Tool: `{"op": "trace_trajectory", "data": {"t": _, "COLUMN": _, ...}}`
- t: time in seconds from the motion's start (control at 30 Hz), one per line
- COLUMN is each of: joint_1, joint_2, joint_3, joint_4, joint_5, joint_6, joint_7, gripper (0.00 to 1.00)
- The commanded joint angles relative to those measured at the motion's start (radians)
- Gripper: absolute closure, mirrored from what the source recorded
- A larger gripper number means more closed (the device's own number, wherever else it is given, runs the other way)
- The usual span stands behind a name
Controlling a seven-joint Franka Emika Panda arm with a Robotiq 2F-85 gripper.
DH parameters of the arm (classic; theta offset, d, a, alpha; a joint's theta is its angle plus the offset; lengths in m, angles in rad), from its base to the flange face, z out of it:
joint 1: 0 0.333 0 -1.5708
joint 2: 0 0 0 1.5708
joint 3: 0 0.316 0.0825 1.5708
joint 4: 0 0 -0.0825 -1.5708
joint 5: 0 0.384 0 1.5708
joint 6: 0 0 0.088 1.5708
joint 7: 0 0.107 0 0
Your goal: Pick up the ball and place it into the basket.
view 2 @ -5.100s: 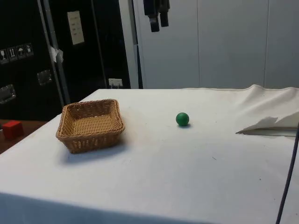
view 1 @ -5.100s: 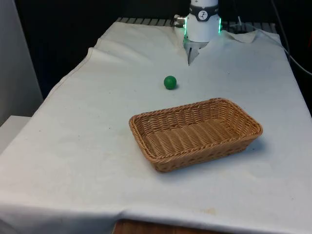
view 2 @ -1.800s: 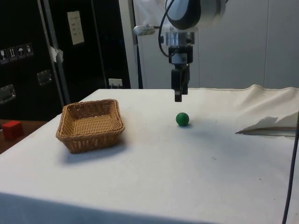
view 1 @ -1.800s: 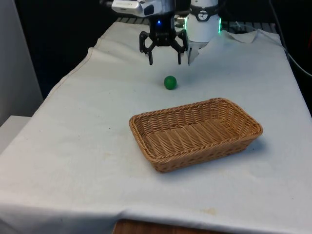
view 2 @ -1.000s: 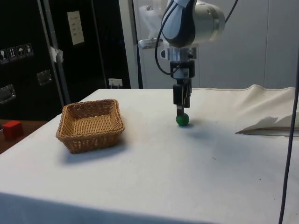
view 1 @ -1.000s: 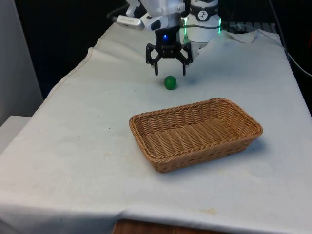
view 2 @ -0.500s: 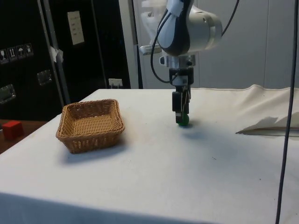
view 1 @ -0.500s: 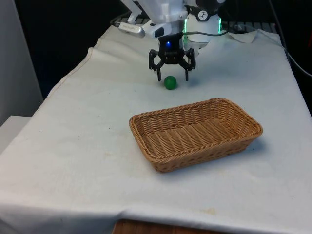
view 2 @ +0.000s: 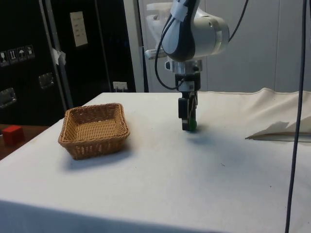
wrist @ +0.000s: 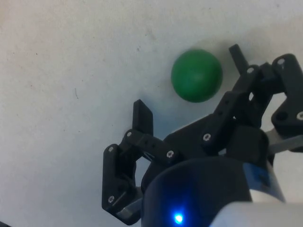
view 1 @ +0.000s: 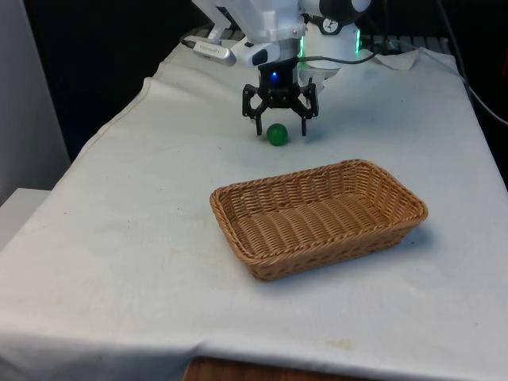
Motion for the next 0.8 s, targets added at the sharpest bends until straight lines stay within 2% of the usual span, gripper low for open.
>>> {"op": "trace_trajectory", "data": {"t": 0.0, "joint_1": -0.001, "joint_2": -0.003, "joint_3": 0.002, "joint_4": -0.002, "joint_5": 0.004, "joint_6": 0.003, "joint_7": -0.004, "gripper": 0.00}}
{"op": "trace_trajectory", "data": {"t": 0.03, "joint_1": -0.001, "joint_2": -0.003, "joint_3": 0.002, "joint_4": -0.002, "joint_5": 0.003, "joint_6": 0.003, "joint_7": -0.003, "gripper": 0.03}}
{"op": "trace_trajectory", "data": {"t": 0.1, "joint_1": 0.000, "joint_2": 0.000, "joint_3": 0.000, "joint_4": 0.000, "joint_5": 0.000, "joint_6": 0.000, "joint_7": 0.000, "gripper": 0.23}}
{"op": "trace_trajectory", "data": {"t": 0.13, "joint_1": -0.001, "joint_2": -0.002, "joint_3": 0.002, "joint_4": -0.001, "joint_5": 0.002, "joint_6": 0.002, "joint_7": -0.002, "gripper": 0.23}}
{"op": "trace_trajectory", "data": {"t": 0.17, "joint_1": -0.001, "joint_2": -0.002, "joint_3": 0.001, "joint_4": -0.001, "joint_5": 0.002, "joint_6": 0.002, "joint_7": -0.002, "gripper": 0.32}}
{"op": "trace_trajectory", "data": {"t": 0.2, "joint_1": 0.000, "joint_2": -0.001, "joint_3": 0.001, "joint_4": -0.001, "joint_5": 0.001, "joint_6": 0.001, "joint_7": -0.002, "gripper": 0.53}}
{"op": "trace_trajectory", "data": {"t": 0.37, "joint_1": 0.000, "joint_2": 0.000, "joint_3": 0.001, "joint_4": 0.000, "joint_5": 0.000, "joint_6": 0.001, "joint_7": -0.001, "gripper": 1.00}}
{"op": "trace_trajectory", "data": {"t": 0.6, "joint_1": 0.000, "joint_2": 0.000, "joint_3": 0.000, "joint_4": 0.000, "joint_5": 0.000, "joint_6": 0.000, "joint_7": -0.001, "gripper": 1.00}}
{"op": "trace_trajectory", "data": {"t": 0.7, "joint_1": 0.014, "joint_2": -0.010, "joint_3": -0.012, "joint_4": -0.002, "joint_5": -0.017, "joint_6": 0.002, "joint_7": 0.019, "gripper": 1.00}}
{"op": "trace_trajectory", "data": {"t": 0.77, "joint_1": 0.019, "joint_2": -0.022, "joint_3": -0.016, "joint_4": -0.005, "joint_5": -0.027, "joint_6": 0.001, "joint_7": 0.029, "gripper": 1.00}}
